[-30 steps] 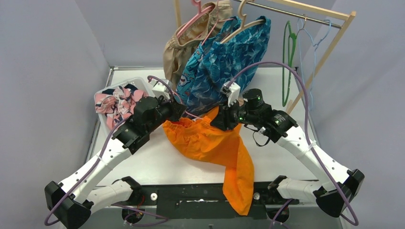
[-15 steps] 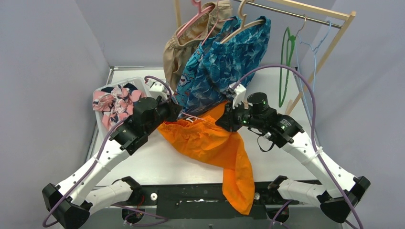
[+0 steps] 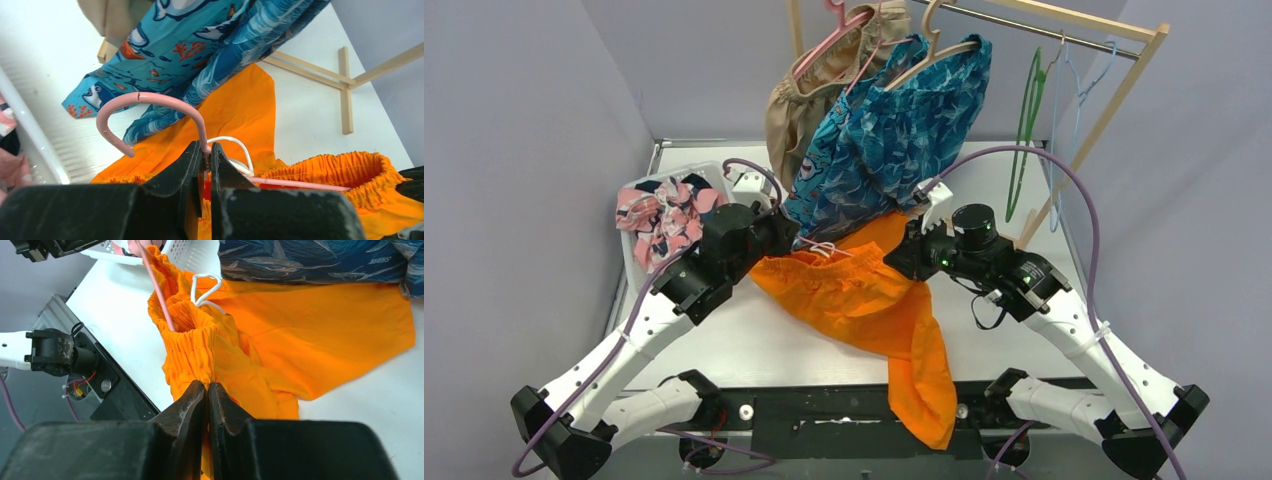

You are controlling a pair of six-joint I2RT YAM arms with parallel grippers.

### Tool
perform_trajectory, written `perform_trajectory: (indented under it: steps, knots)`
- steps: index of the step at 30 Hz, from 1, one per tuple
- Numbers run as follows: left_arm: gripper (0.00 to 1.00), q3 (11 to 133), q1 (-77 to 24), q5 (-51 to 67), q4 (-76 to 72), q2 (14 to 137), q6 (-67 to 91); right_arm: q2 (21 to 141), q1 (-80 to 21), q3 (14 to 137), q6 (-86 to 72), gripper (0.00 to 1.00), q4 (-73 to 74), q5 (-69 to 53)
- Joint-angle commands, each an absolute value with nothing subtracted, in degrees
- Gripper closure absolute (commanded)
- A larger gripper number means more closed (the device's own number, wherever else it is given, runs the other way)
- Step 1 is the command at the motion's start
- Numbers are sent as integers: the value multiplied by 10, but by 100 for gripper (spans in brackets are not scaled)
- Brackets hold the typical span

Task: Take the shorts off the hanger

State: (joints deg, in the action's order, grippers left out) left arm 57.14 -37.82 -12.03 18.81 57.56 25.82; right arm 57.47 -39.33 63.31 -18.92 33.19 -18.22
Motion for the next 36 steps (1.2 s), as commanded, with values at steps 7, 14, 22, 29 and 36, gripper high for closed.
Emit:
perform_trajectory:
  steps: [7, 14, 22, 29, 36]
  knots:
    - [100, 628, -291, -243, 237, 577, 241, 540, -383, 645, -185, 100, 374, -125]
    - [100, 616, -241, -161, 226, 575, 287, 543, -382, 641, -171, 100, 393, -133]
    - [100, 616, -241, -37, 169, 584, 325, 583, -382, 659, -193, 100, 380, -35]
    - [100, 626, -243, 49, 121, 568, 339, 687, -386, 802, -133, 100, 372, 9]
    - [100, 642, -245, 61, 101, 535, 336, 762, -399, 984, -57, 100, 361, -17]
